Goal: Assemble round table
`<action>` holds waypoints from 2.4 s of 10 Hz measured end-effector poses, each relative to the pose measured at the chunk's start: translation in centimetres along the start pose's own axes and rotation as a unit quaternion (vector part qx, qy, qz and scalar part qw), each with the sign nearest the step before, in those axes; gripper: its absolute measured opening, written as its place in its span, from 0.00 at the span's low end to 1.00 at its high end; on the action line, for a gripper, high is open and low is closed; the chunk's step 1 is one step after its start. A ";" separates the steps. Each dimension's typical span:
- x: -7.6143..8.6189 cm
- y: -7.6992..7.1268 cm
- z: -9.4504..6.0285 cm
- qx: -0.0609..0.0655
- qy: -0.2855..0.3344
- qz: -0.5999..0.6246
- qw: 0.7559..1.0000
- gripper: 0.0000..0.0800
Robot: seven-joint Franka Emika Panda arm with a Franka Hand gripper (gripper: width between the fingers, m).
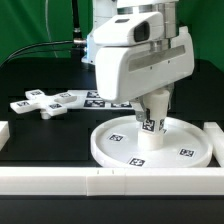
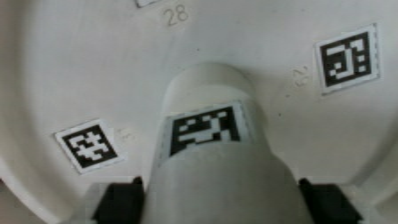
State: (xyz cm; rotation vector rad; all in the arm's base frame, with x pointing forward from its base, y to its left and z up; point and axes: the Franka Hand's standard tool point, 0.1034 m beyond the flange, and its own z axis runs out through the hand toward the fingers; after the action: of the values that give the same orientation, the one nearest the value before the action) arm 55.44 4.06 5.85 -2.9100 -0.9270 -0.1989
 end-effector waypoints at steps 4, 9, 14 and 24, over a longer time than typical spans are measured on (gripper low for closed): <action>0.0 0.2 0.0 0.000 0.018 0.143 0.990 0.52; -0.4 0.5 0.0 0.014 0.024 0.354 0.935 0.52; -0.6 0.3 -0.1 0.020 0.040 0.549 0.834 0.52; -0.5 -0.4 -0.2 0.077 0.030 0.850 0.521 0.52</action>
Offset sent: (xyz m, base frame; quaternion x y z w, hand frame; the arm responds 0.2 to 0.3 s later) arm 0.0000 0.0000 0.0000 0.0000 0.0000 0.1938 0.9810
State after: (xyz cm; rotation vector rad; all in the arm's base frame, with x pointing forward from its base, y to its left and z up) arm 54.76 4.06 5.96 -2.1356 1.8457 -0.0134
